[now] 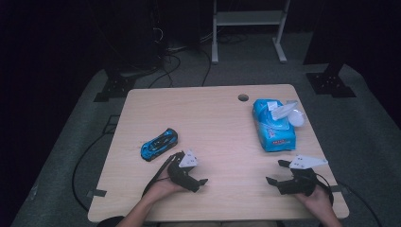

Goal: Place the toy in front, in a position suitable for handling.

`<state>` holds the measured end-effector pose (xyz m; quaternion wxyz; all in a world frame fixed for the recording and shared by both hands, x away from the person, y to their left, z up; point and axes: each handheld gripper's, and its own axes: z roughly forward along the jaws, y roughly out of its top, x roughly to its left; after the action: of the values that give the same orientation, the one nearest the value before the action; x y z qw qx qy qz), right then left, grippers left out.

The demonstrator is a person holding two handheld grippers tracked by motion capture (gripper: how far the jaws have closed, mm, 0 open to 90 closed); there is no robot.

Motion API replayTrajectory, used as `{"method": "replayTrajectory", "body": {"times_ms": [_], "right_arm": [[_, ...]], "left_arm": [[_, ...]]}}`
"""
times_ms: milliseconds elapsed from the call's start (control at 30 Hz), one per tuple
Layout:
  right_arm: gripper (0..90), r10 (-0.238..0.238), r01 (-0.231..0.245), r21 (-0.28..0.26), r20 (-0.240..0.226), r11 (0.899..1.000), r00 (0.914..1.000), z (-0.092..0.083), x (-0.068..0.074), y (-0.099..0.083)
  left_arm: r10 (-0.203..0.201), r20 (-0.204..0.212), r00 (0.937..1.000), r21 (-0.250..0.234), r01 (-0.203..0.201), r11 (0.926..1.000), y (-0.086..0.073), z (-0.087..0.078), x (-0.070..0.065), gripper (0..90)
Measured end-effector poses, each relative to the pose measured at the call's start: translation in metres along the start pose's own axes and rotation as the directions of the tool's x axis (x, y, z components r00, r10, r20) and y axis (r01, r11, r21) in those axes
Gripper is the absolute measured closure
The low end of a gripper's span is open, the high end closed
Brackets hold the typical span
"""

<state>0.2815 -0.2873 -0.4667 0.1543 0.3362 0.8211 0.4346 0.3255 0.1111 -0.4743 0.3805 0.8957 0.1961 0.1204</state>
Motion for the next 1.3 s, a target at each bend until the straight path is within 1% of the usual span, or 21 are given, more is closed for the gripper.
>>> {"method": "replayTrajectory", "body": {"times_ms": [167,400,433,500,533,600,633,767,833,867,900,933,967,1033,1067,1100,1133,1167,1200,1233,1300], "right_arm": [[15.4,0.007,-0.007,-0.003,0.003,1.000,1.0000,0.000,-0.001,0.000],[15.4,0.008,-0.008,-0.015,0.018,1.000,0.9998,-0.005,0.002,-0.001],[15.4,0.006,-0.006,-0.019,0.023,1.000,0.9997,-0.006,0.003,0.000],[15.4,-0.002,0.003,-0.025,0.027,1.000,0.9996,-0.006,0.004,0.002],[15.3,0.000,0.001,-0.023,0.028,1.000,0.9996,-0.007,0.004,0.002],[15.4,-0.008,0.009,-0.027,0.030,1.000,0.9995,-0.007,0.005,0.003],[15.4,-0.010,0.010,-0.025,0.029,1.000,0.9995,-0.006,0.006,0.003],[15.4,-0.020,0.021,-0.015,0.028,1.000,0.9994,-0.005,0.006,0.003],[15.4,-0.022,0.023,-0.015,0.027,1.000,0.9994,-0.005,0.006,0.004],[15.4,-0.022,0.022,-0.015,0.027,1.000,0.9994,-0.005,0.006,0.004],[15.4,-0.021,0.022,-0.015,0.028,1.000,0.9994,-0.005,0.006,0.004],[15.4,-0.021,0.022,-0.013,0.028,1.000,0.9994,-0.005,0.006,0.004],[15.4,-0.022,0.023,-0.012,0.028,1.000,0.9994,-0.006,0.006,0.004],[15.4,-0.024,0.024,-0.010,0.027,1.000,0.9994,-0.005,0.006,0.003],[15.4,-0.024,0.024,-0.009,0.026,1.000,0.9994,-0.005,0.007,0.003],[15.4,-0.026,0.026,-0.010,0.026,1.000,0.9993,-0.005,0.007,0.004],[15.4,-0.026,0.026,-0.009,0.025,1.000,0.9994,-0.005,0.007,0.004],[15.4,-0.026,0.026,-0.008,0.024,1.000,0.9994,-0.005,0.007,0.004],[15.4,-0.026,0.026,-0.007,0.023,1.000,0.9994,-0.004,0.007,0.004],[15.4,-0.030,0.030,-0.004,0.021,1.000,0.9993,-0.004,0.008,0.004],[15.4,-0.029,0.029,-0.002,0.020,1.000,0.9994,-0.004,0.008,0.004]], "left_arm": [[-0.010,-0.001,1.0000,0.000,0.010,1.0000,0.003,0.000,0.000,7.3],[0.001,-0.015,0.9999,-0.003,-0.001,1.0000,0.009,-0.004,0.004,7.3],[-0.001,-0.017,0.9999,0.000,0.001,1.0000,0.010,-0.006,0.005,7.3],[-0.021,-0.019,0.9996,-0.030,0.021,0.9993,0.009,-0.011,0.009,7.3],[-0.030,-0.023,0.9993,-0.021,0.030,0.9993,0.011,-0.015,0.014,7.3],[-0.032,-0.062,0.9975,-0.030,0.030,0.9991,0.012,-0.022,0.022,7.3],[-0.040,-0.068,0.9969,-0.036,0.038,0.9986,0.013,-0.026,0.026,7.3],[-0.075,-0.125,0.9893,-0.053,0.069,0.9962,0.012,-0.041,0.050,7.2],[-0.088,-0.163,0.9828,-0.053,0.080,0.9954,0.009,-0.048,0.062,7.2],[-0.113,-0.173,0.9784,-0.066,0.103,0.9925,0.006,-0.052,0.071,7.2],[-0.121,-0.180,0.9762,-0.060,0.112,0.9919,0.005,-0.054,0.076,7.2],[-0.136,-0.201,0.9700,-0.069,0.125,0.9897,0.002,-0.057,0.083,7.2],[-0.149,-0.211,0.9662,-0.069,0.137,0.9882,-0.001,-0.059,0.088,7.2],[-0.182,-0.224,0.9574,-0.072,0.170,0.9828,-0.006,-0.062,0.099,7.2],[-0.188,-0.233,0.9542,-0.080,0.174,0.9815,-0.008,-0.063,0.103,7.3],[-0.208,-0.240,0.9483,-0.091,0.191,0.9774,-0.012,-0.064,0.108,7.3],[-0.217,-0.242,0.9456,-0.090,0.201,0.9754,-0.015,-0.064,0.112,7.3],[-0.226,-0.245,0.9428,-0.077,0.213,0.9739,-0.018,-0.063,0.116,7.3],[-0.224,-0.255,0.9408,-0.025,0.225,0.9741,-0.022,-0.060,0.122,7.3],[-0.221,-0.264,0.9388,0.001,0.229,0.9734,-0.024,-0.058,0.125,7.2],[-0.211,-0.264,0.9412,0.034,0.228,0.9731,-0.027,-0.055,0.130,7.3]]}}
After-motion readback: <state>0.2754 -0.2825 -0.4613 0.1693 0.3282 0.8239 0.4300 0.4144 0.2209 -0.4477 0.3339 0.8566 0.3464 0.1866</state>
